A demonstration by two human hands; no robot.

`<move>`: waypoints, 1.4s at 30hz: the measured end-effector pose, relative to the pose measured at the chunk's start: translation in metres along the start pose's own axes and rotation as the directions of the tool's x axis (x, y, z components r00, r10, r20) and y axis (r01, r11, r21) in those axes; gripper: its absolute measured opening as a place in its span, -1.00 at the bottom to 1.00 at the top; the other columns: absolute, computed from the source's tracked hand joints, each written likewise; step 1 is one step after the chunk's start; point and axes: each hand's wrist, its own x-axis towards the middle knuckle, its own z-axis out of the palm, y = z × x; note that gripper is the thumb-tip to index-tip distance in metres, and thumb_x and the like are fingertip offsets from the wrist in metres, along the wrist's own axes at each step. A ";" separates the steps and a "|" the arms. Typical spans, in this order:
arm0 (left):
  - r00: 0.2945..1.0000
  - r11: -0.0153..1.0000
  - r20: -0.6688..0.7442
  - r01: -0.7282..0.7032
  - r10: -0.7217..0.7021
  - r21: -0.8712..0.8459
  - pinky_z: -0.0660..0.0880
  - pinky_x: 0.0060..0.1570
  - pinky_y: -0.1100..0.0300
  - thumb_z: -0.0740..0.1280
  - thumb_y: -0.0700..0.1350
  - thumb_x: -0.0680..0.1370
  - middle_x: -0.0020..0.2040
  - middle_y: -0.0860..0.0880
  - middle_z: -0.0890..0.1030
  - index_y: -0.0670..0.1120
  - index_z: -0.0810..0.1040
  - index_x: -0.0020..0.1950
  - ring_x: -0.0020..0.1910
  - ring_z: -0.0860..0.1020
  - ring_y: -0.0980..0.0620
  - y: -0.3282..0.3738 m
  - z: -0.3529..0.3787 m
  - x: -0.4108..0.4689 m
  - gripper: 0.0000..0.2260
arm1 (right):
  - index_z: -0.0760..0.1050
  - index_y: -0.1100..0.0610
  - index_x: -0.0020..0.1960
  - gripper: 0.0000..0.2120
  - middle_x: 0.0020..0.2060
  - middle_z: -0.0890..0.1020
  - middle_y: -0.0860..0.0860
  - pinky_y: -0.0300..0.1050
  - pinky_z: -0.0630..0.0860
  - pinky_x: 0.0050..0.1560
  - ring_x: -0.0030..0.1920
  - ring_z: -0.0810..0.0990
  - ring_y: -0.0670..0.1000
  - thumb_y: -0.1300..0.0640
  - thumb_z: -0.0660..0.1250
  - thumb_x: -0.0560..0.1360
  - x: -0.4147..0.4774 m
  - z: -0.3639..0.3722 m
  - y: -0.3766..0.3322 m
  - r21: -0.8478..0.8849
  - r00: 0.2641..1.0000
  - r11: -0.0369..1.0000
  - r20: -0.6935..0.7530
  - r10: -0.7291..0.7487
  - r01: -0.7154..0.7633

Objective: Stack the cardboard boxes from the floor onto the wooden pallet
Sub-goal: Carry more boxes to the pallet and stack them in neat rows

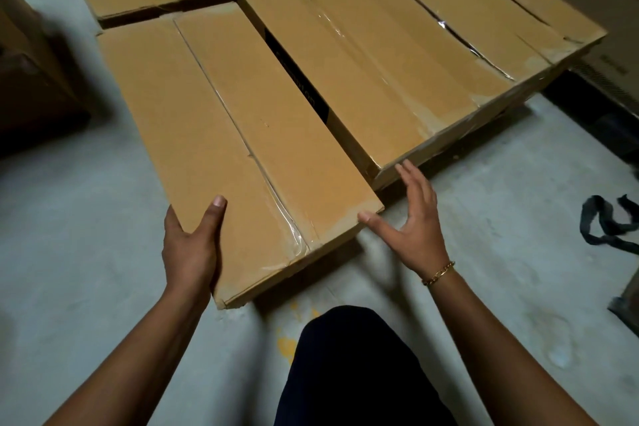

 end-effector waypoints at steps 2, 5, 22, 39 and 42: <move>1.000 1.000 -0.004 0.002 -0.002 -0.008 0.48 0.30 -0.12 0.43 0.28 0.53 0.37 0.01 0.56 0.08 0.36 0.55 0.26 0.55 -0.10 0.000 0.000 0.001 -0.34 | -0.07 -0.05 0.68 0.22 0.67 -0.09 -0.15 0.07 -0.05 0.58 0.65 -0.16 -0.08 -0.59 0.33 0.24 0.011 -0.006 0.004 -0.224 0.985 0.968 0.151 -0.079 0.112; 1.000 1.000 0.003 0.004 -0.004 -0.023 0.48 0.31 -0.12 0.43 0.27 0.53 0.37 0.02 0.56 0.08 0.36 0.55 0.26 0.55 -0.09 0.000 0.000 0.000 -0.34 | -0.26 0.02 0.68 0.37 0.66 -0.26 -0.09 0.10 -0.23 0.60 0.62 -0.36 -0.07 -0.69 0.23 0.17 0.029 -0.010 0.007 -0.451 0.958 0.866 0.271 -0.098 0.216; 1.000 1.000 -0.017 -0.009 0.009 -0.026 0.46 0.35 -0.12 0.41 0.27 0.55 0.41 -0.01 0.54 0.06 0.34 0.57 0.32 0.52 -0.11 0.010 0.017 0.018 -0.34 | -0.10 0.04 0.69 0.33 0.67 -0.12 -0.10 0.17 -0.21 0.61 0.65 -0.26 -0.04 -0.71 0.13 0.16 0.074 -0.016 0.001 -0.559 0.940 0.782 0.328 -0.098 0.276; 1.000 0.999 -0.010 -0.021 0.020 -0.047 0.45 0.39 -0.19 0.41 0.30 0.54 0.44 -0.01 0.53 0.07 0.31 0.59 0.36 0.52 -0.11 0.009 0.027 0.030 -0.31 | 0.02 0.05 0.67 0.28 0.66 0.06 -0.06 0.17 -0.07 0.61 0.66 -0.04 -0.01 -0.68 0.16 0.18 0.089 -0.013 -0.002 -0.571 0.947 0.769 0.290 -0.136 0.286; 0.999 0.998 -0.005 -0.042 0.042 -0.050 0.47 0.37 -0.11 0.44 0.29 0.52 0.40 0.04 0.55 0.11 0.32 0.58 0.30 0.54 -0.05 0.007 0.027 0.026 -0.31 | -0.11 0.05 0.69 0.32 0.67 -0.10 -0.08 0.12 -0.17 0.62 0.65 -0.18 -0.04 -0.71 0.08 0.17 0.095 -0.012 -0.003 -0.590 0.929 0.745 0.352 -0.109 0.311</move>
